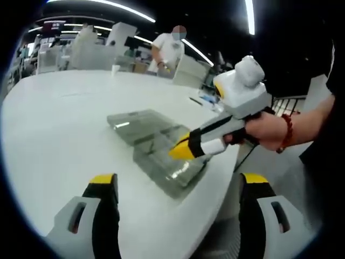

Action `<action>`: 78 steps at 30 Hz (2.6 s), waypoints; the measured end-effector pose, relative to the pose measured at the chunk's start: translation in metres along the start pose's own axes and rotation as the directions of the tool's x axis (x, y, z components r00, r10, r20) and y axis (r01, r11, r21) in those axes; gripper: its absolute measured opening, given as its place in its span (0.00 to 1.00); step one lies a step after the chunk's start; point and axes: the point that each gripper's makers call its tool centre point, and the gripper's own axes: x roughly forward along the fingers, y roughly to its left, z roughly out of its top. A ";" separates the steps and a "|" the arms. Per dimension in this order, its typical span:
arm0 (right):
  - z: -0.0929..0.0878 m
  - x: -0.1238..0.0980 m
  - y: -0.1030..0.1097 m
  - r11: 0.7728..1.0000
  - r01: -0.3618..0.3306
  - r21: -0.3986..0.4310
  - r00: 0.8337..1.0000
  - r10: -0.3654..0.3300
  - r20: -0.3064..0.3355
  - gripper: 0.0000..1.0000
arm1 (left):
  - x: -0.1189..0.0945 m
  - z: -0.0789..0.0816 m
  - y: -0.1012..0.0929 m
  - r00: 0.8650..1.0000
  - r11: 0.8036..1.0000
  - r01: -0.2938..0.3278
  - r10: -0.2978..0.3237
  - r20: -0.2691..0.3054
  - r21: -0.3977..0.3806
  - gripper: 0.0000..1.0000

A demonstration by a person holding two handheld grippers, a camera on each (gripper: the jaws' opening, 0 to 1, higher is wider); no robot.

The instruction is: Insert the divider into the dual guide fixture by aligning both edges with the guide slots and pushing it downward to the bottom, including one-sided entry, uneven engagement, binding, and posture correction.

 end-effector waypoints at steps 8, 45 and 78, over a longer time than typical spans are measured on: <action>-0.002 0.002 -0.001 1.000 -0.003 0.012 1.000 0.003 0.000 0.03 | 0.000 0.001 -0.001 1.000 1.000 -0.001 0.001 0.004 -0.001 0.91; 0.004 -0.022 0.006 0.994 -0.108 -0.005 0.990 0.108 0.087 0.20 | -0.003 0.015 -0.044 1.000 0.997 -0.022 0.023 -0.010 0.079 0.93; 0.021 -0.078 -0.018 0.983 -0.175 0.046 0.937 0.152 0.315 0.34 | 0.003 0.022 -0.079 0.996 0.993 -0.087 0.087 0.007 0.080 0.94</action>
